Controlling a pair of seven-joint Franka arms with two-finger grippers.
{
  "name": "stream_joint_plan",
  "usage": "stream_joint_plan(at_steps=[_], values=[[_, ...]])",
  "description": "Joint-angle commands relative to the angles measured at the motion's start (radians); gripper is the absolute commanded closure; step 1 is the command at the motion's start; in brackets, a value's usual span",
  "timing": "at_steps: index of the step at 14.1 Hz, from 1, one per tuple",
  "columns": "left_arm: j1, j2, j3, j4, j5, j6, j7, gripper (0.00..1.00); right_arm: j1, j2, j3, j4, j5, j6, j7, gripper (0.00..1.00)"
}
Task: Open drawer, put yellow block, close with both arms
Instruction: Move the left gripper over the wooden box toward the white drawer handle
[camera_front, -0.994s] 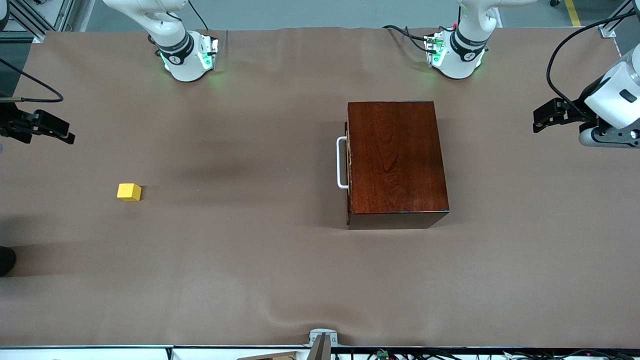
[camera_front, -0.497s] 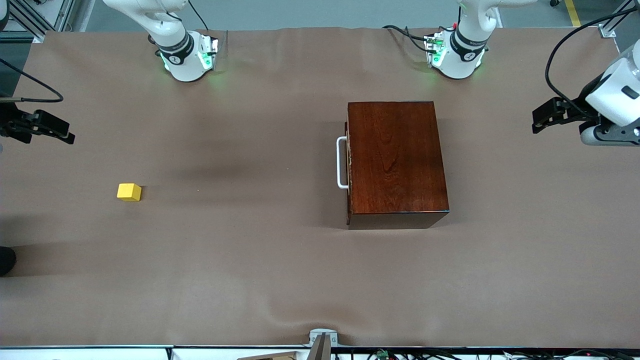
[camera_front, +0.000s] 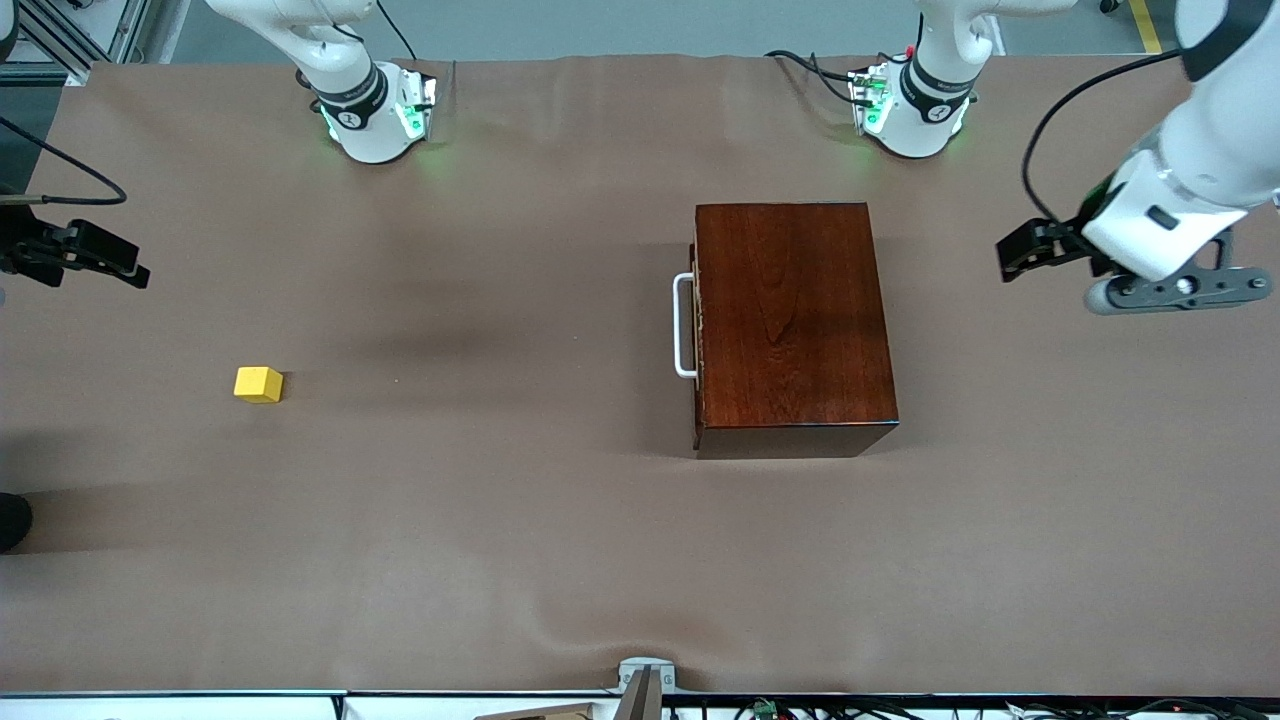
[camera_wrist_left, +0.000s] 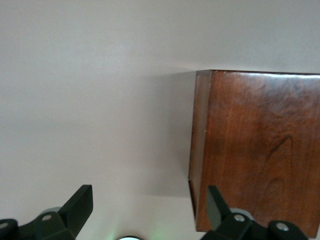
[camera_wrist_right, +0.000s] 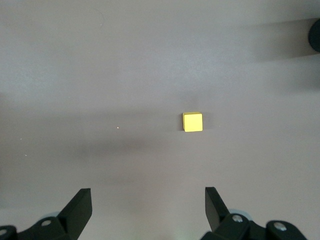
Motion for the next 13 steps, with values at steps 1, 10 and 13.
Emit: stream_joint_plan(at_steps=[1,10,13], values=[[-0.049,0.05,0.001,0.062,-0.002,-0.018,-0.1,0.0,-0.017,-0.012,0.012,-0.003,0.001,-0.002,0.003,0.0],[-0.2,0.158,0.004,0.155,0.003,-0.018,-0.367,0.0,-0.018,-0.012,0.012,-0.003,0.001,-0.002,0.002,0.0],[-0.227,0.189,0.004,0.183,0.003,-0.012,-0.416,0.0,-0.018,-0.012,0.012,-0.003,0.001,-0.002,0.002,0.0]])
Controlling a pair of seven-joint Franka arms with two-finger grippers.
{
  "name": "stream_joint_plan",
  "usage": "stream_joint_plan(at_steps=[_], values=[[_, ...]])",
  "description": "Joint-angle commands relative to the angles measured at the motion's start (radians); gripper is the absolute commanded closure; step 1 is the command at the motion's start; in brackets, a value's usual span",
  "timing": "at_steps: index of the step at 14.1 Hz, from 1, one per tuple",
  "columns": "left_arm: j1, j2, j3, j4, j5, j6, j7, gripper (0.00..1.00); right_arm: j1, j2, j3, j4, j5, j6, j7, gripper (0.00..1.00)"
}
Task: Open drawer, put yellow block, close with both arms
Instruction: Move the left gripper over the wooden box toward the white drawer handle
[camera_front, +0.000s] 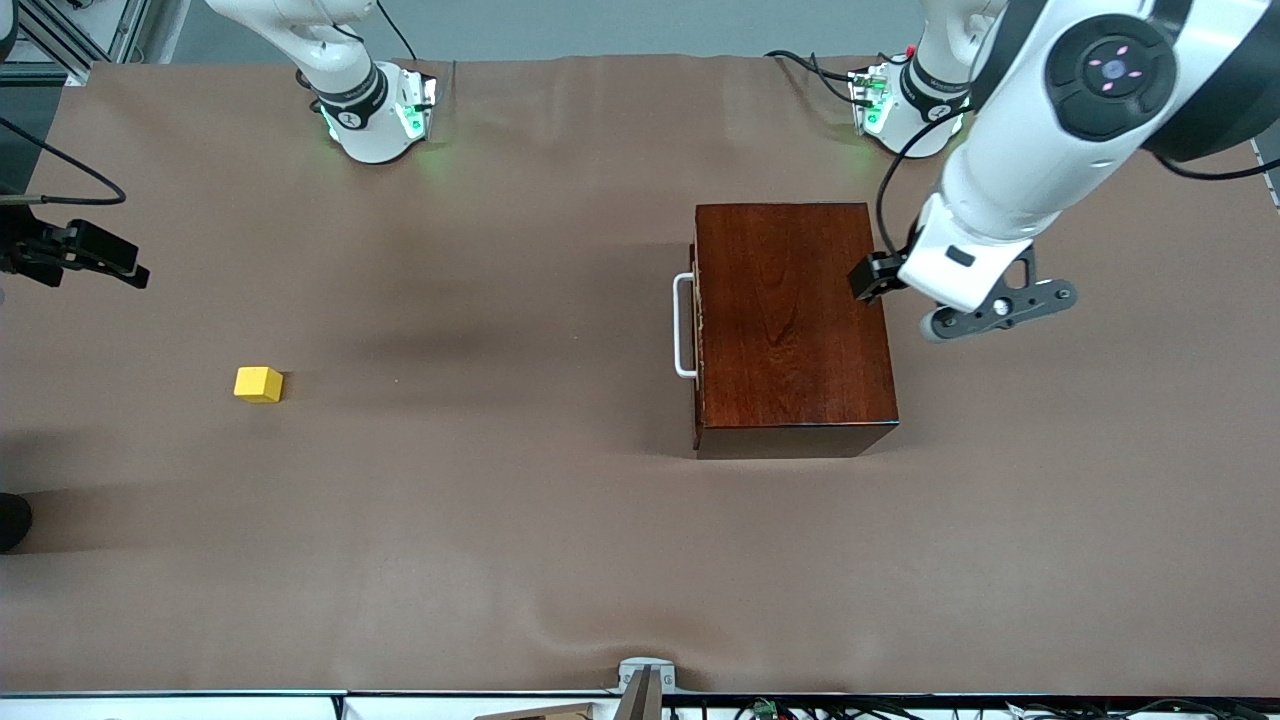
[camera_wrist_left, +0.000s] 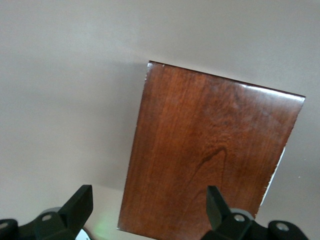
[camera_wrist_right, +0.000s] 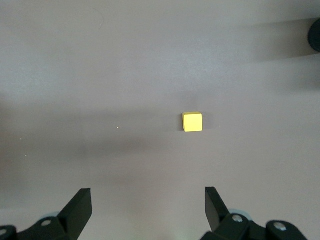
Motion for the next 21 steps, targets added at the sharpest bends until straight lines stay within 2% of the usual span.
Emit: stream_joint_plan(at_steps=[1,13,21], values=[[-0.028,0.044,0.006,0.059,0.003,-0.01,-0.046,0.0,-0.016,-0.012,0.012,-0.003,0.001,-0.004,0.002,0.0],[-0.184,0.193,0.017,0.138,0.009,0.095,-0.254,0.0,-0.017,-0.012,0.012,-0.003,0.001,-0.002,0.003,0.0],[-0.264,0.244,0.038,0.144,0.021,0.173,-0.326,0.0,-0.016,-0.012,0.012,-0.003,0.001,-0.002,0.003,0.0]])
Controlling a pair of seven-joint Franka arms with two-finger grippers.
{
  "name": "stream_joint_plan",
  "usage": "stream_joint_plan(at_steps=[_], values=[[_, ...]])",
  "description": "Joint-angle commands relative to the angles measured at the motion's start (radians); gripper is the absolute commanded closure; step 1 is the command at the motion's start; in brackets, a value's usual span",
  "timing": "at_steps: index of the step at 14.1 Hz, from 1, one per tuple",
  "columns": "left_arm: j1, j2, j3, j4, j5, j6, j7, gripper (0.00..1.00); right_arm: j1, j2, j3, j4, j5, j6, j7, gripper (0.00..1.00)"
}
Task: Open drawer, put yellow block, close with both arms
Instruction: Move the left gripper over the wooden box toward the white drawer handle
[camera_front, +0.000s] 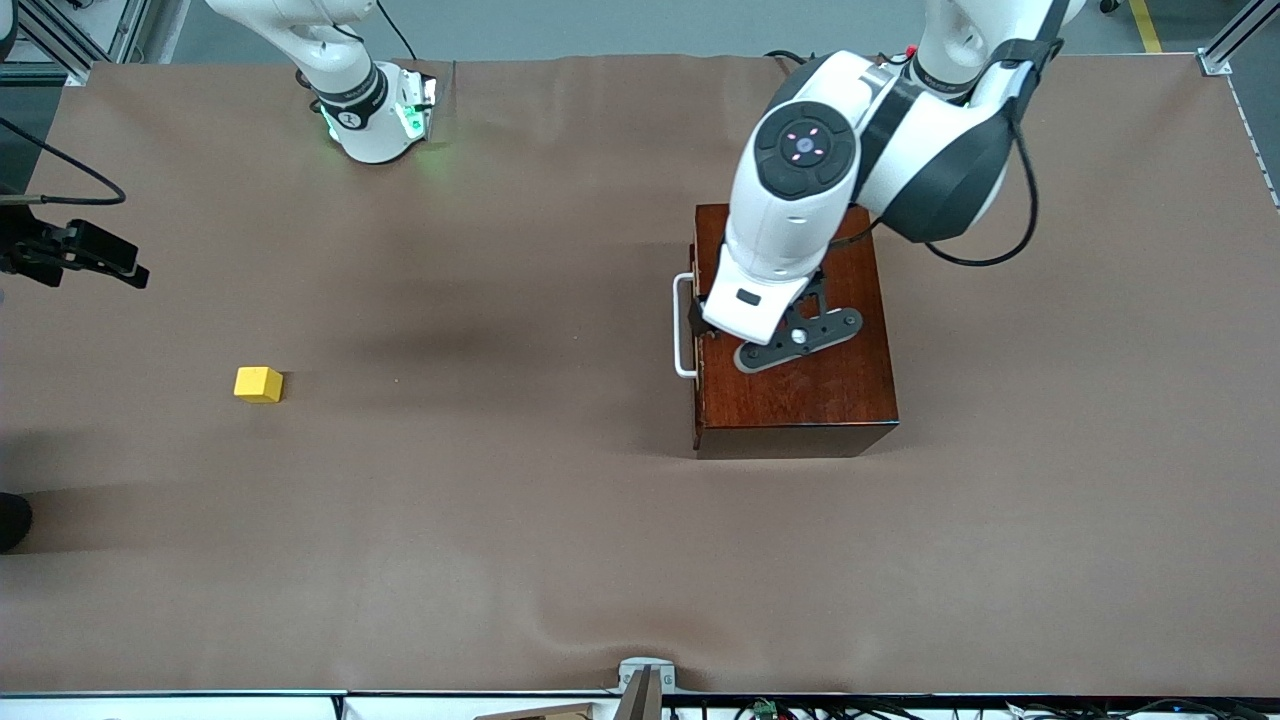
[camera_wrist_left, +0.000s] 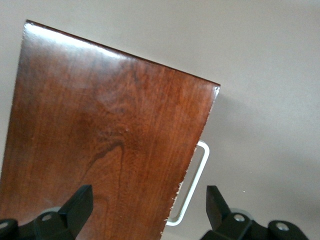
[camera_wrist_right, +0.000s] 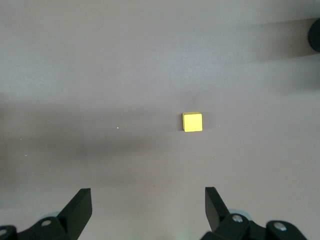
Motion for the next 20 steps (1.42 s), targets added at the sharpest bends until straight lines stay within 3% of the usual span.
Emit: stream_joint_plan(at_steps=[1,9,20], values=[[-0.053,0.029,0.038,0.037,0.02,0.006,-0.019,0.0,-0.015,-0.012,0.012,-0.003,0.001,-0.002,0.002,0.0],[-0.244,0.098,0.202,0.041,0.018,0.069,-0.062,0.0,-0.015,-0.012,0.012,-0.003,0.001,-0.002,0.002,0.0],[-0.304,0.154,0.21,0.06,0.018,0.124,-0.064,0.0,-0.015,-0.012,0.012,-0.003,0.001,-0.002,0.002,0.0]])
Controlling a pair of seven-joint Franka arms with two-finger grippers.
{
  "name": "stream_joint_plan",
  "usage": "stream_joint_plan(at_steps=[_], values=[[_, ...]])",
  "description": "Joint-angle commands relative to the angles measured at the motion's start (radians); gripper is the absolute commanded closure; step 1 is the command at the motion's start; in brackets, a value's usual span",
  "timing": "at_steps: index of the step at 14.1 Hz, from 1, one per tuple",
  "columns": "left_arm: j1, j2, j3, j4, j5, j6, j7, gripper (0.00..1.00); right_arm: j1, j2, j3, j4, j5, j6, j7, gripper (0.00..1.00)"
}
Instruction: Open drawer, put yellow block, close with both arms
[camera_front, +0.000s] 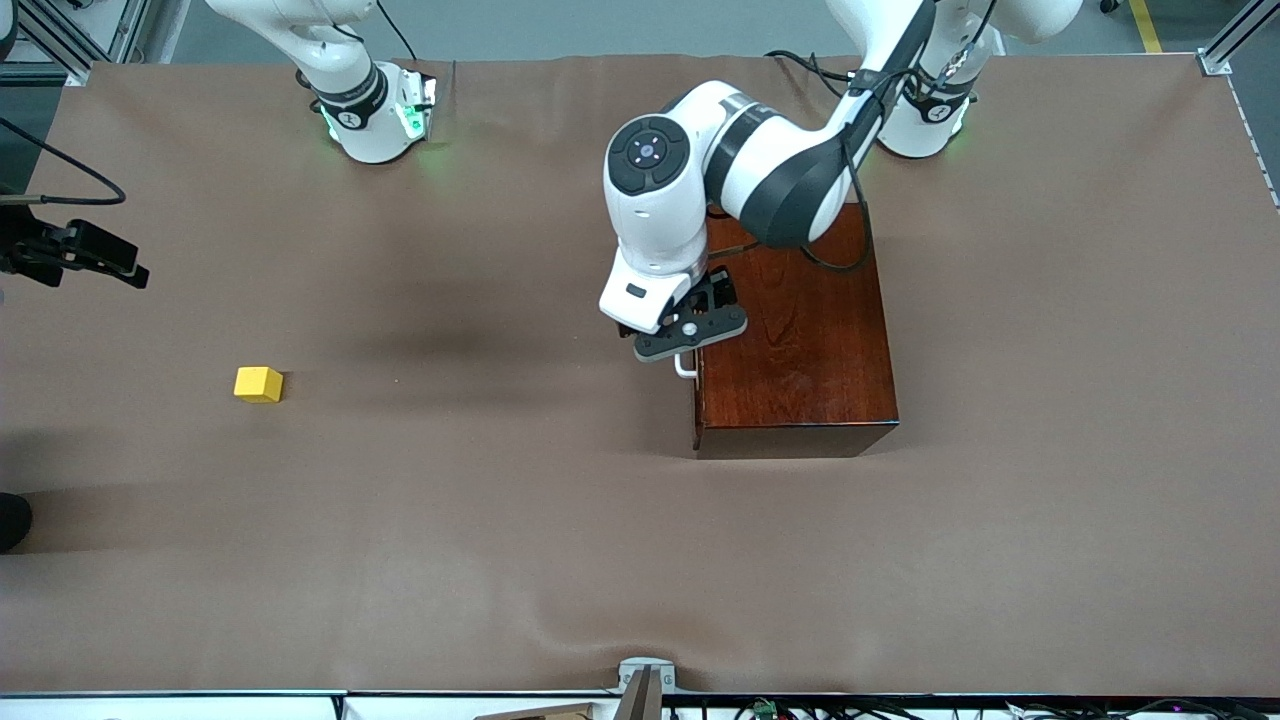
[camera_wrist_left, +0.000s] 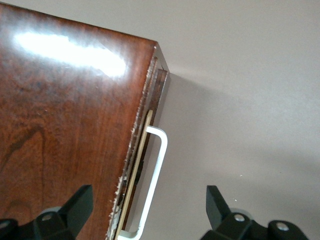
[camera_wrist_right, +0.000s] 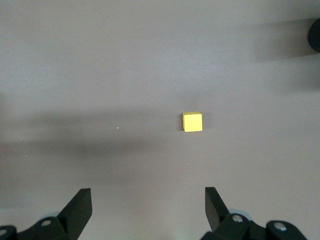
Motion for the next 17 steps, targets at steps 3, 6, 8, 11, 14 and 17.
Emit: stream_joint_plan(at_steps=[3,6,8,11,14,17], values=[[-0.045,0.048,0.019,0.034,0.018,0.028,-0.011,0.0,-0.015,-0.012,0.012,-0.003,0.001,-0.002,0.003,0.0],[-0.046,0.066,0.016,0.034,0.018,0.031,0.0,0.0,-0.015,-0.012,0.012,-0.003,0.001,-0.002,0.002,0.0],[-0.068,0.086,0.017,0.034,0.018,0.032,0.007,0.0,-0.015,-0.012,0.012,-0.003,0.001,-0.004,0.002,0.0],[-0.069,0.101,0.016,0.034,0.018,0.066,0.008,0.0,-0.015,-0.012,0.012,-0.005,0.001,-0.004,0.002,0.0],[-0.083,0.107,0.016,0.032,0.018,0.071,0.024,0.0,-0.015,-0.012,0.012,-0.003,0.001,-0.004,0.002,0.0],[-0.088,0.129,0.016,0.031,0.018,0.069,0.037,0.0,-0.015,-0.012,0.012,-0.005,0.001,-0.004,0.002,0.0]])
